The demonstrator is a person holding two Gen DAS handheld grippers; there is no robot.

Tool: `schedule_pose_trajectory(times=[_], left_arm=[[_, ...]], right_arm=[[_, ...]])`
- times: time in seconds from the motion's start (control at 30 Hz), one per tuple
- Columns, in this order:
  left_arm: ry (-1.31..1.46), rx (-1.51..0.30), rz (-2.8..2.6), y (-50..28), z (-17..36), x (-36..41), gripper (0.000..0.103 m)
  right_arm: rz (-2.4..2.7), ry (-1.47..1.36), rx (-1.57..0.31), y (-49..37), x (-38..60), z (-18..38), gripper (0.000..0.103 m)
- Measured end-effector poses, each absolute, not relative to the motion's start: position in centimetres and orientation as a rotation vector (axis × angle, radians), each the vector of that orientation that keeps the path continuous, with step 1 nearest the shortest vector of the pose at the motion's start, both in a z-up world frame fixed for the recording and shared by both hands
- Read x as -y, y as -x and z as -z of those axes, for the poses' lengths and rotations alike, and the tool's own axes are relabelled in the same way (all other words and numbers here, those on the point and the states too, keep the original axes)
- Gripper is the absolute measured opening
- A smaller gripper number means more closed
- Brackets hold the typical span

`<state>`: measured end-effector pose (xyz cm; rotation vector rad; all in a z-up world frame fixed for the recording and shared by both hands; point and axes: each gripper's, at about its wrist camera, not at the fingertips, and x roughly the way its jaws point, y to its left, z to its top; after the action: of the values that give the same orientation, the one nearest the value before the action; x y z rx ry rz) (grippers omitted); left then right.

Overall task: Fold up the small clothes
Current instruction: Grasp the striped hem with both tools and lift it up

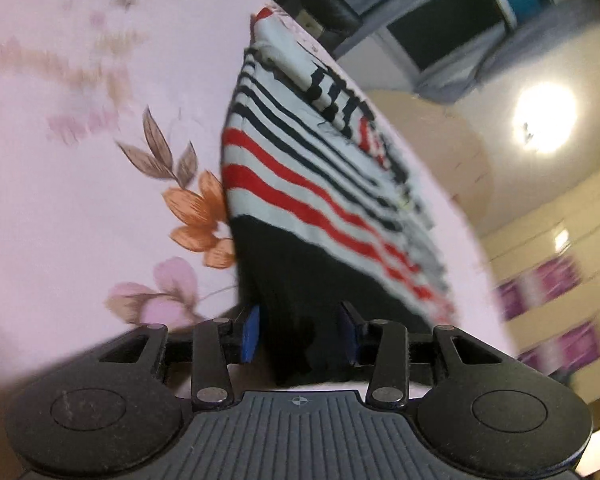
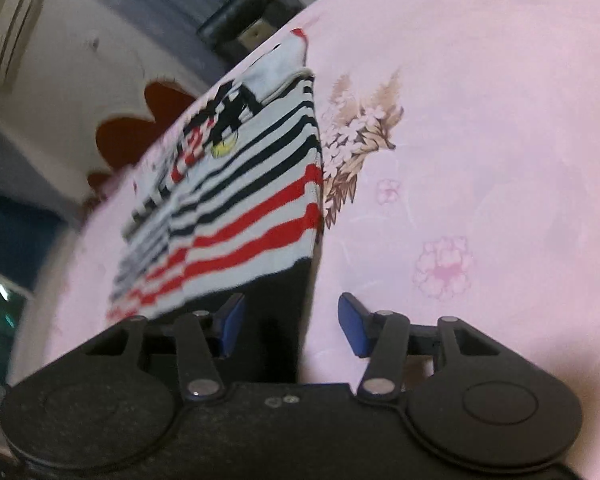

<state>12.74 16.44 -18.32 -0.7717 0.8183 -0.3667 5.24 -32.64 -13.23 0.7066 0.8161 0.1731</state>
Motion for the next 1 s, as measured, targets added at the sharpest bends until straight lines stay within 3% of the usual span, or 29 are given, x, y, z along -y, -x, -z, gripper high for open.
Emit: schedule_pose_trajectory(times=[0.13, 0.2, 0.23, 0.27, 0.3, 0.33, 0.37, 0.5, 0.57, 0.73, 1.0], left_arm=[[0.860, -0.811, 0.399, -14.2, 19.7, -16.0, 0.040], [0.827, -0.821, 0.402, -14.9, 19.8, -15.1, 0.030], [0.820, -0.826, 0.396, -15.2, 19.9, -14.8, 0.026], [0.815, -0.832, 0.380, -15.6, 19.8, -14.6, 0.013], [0.824, -0.849, 0.357, -15.8, 19.9, -14.4, 0.006], [0.830, -0.839, 0.347, -15.8, 19.9, -14.4, 0.005], [0.827, -0.821, 0.333, -15.6, 19.7, -14.2, 0.004], [0.796, -0.676, 0.375, -13.5, 16.8, -14.2, 0.004], [0.782, -0.687, 0.332, -13.1, 16.8, -14.5, 0.004], [0.809, -0.780, 0.240, -13.9, 19.1, -14.7, 0.004], [0.790, -0.615, 0.263, -15.0, 13.3, -15.3, 0.004]], right_arm=[[-0.207, -0.729, -0.820, -6.0, 31.9, 13.7, 0.049], [-0.226, -0.726, -0.832, -6.4, 31.4, 13.8, 0.044], [-0.250, -0.736, -0.847, -6.8, 31.1, 14.0, 0.037], [-0.273, -0.739, -0.866, -7.2, 30.8, 14.2, 0.029], [-0.283, -0.725, -0.877, -7.3, 30.5, 14.4, 0.024], [-0.281, -0.701, -0.882, -7.5, 30.1, 14.5, 0.009], [-0.272, -0.687, -0.884, -7.5, 29.9, 14.4, 0.007], [-0.302, -0.668, -0.770, -6.1, 30.1, 11.6, 0.006], [-0.336, -0.627, -0.714, -5.5, 30.2, 9.9, 0.006], [-0.285, -0.603, -0.845, -7.4, 30.6, 12.4, 0.006], [-0.293, -0.615, -0.678, -9.1, 30.5, 8.2, 0.006]])
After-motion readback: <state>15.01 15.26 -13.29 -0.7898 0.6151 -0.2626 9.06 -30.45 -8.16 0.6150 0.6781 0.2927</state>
